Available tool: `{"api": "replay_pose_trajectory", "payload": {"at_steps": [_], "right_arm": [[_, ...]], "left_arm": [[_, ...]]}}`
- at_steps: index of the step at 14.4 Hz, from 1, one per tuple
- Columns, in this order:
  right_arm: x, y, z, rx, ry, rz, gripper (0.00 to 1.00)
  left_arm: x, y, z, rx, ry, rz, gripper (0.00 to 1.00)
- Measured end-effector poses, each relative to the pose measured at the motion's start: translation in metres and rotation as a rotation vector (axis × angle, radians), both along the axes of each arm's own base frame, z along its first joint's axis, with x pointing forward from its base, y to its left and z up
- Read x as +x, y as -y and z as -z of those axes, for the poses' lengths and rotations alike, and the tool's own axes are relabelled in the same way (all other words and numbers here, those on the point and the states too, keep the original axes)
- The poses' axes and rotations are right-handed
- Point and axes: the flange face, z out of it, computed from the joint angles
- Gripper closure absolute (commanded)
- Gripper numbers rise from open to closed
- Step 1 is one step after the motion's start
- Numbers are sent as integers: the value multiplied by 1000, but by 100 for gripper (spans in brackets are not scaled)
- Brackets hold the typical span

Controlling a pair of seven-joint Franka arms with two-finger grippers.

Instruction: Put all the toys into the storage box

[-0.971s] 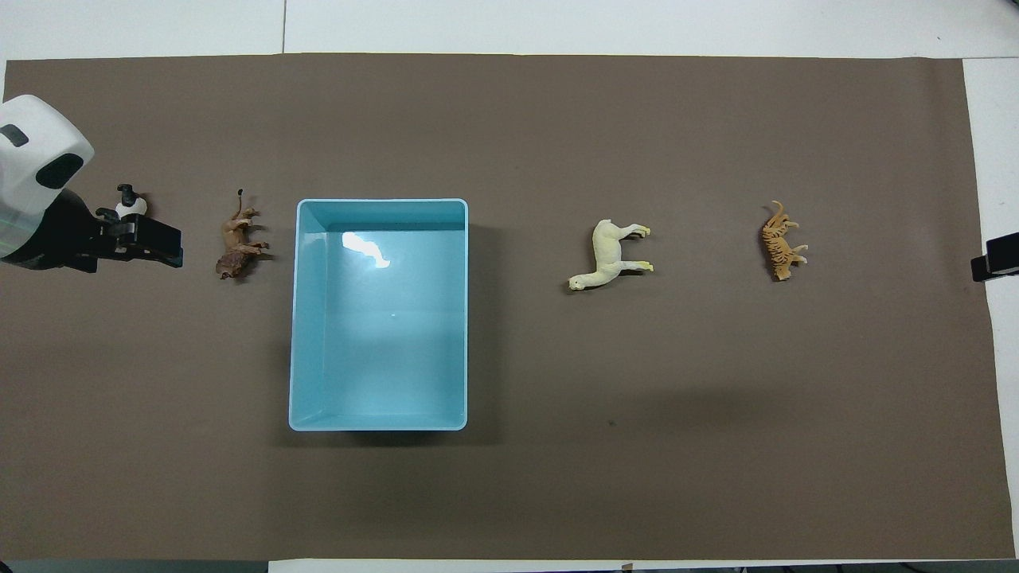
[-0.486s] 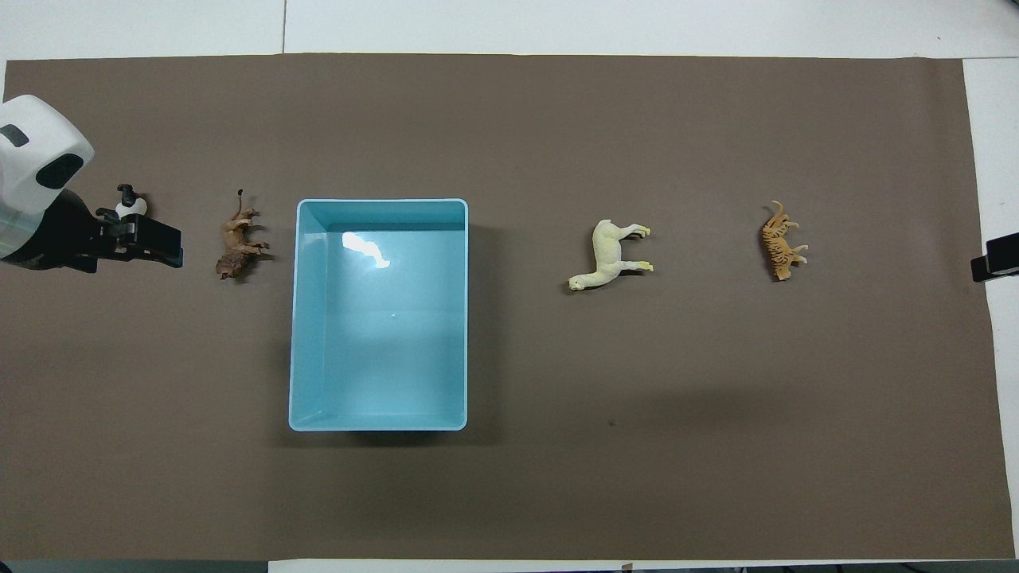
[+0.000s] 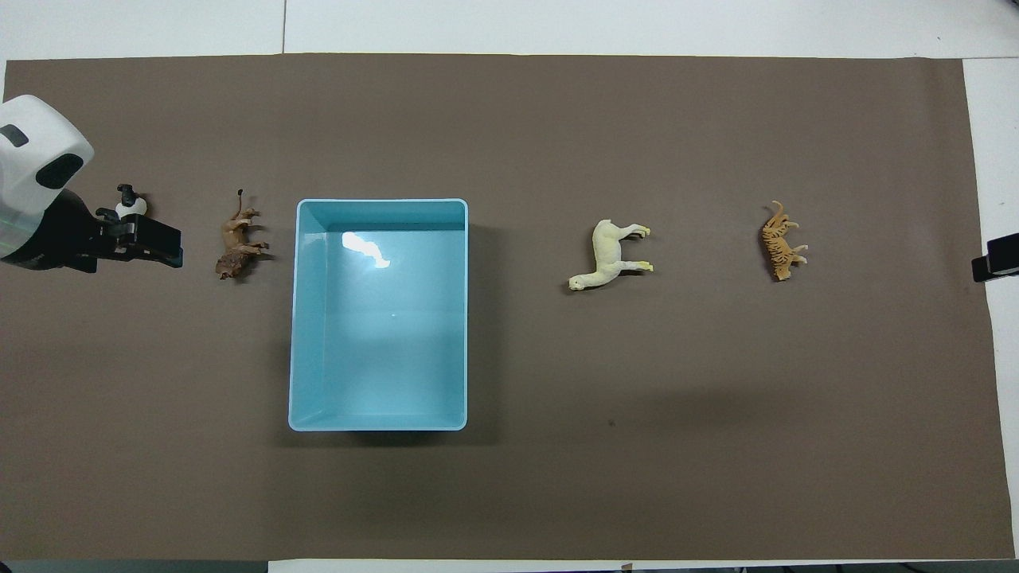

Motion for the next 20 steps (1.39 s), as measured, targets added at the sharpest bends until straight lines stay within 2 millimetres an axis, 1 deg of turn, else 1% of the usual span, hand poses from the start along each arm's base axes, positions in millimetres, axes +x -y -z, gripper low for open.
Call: {"api": "replay_pose_trajectory", "payload": {"at_steps": [2, 4, 5, 7, 9, 11, 14, 16, 20], "right_arm": [[0, -2, 1, 1, -3, -4, 0], [2, -6, 6, 1, 14, -12, 0], [5, -11, 12, 0, 39, -22, 0], [11, -21, 30, -1, 54, -42, 0], [17, -26, 58, -1, 53, -52, 0], [28, -25, 93, 0, 50, -52, 0], [55, -26, 149, 6, 49, -49, 0], [68, -26, 183, 3, 67, -50, 0], [75, -26, 240, -4, 89, -68, 0]], "left_arm": [[0, 0, 0, 0, 0, 0, 0], [0, 0, 0, 0, 0, 0, 0], [0, 0, 0, 0, 0, 0, 0], [0, 0, 0, 0, 0, 0, 0], [0, 0, 0, 0, 0, 0, 0], [0, 0, 0, 0, 0, 0, 0], [0, 0, 0, 0, 0, 0, 0], [0, 0, 0, 0, 0, 0, 0], [0, 0, 0, 0, 0, 0, 0]]}}
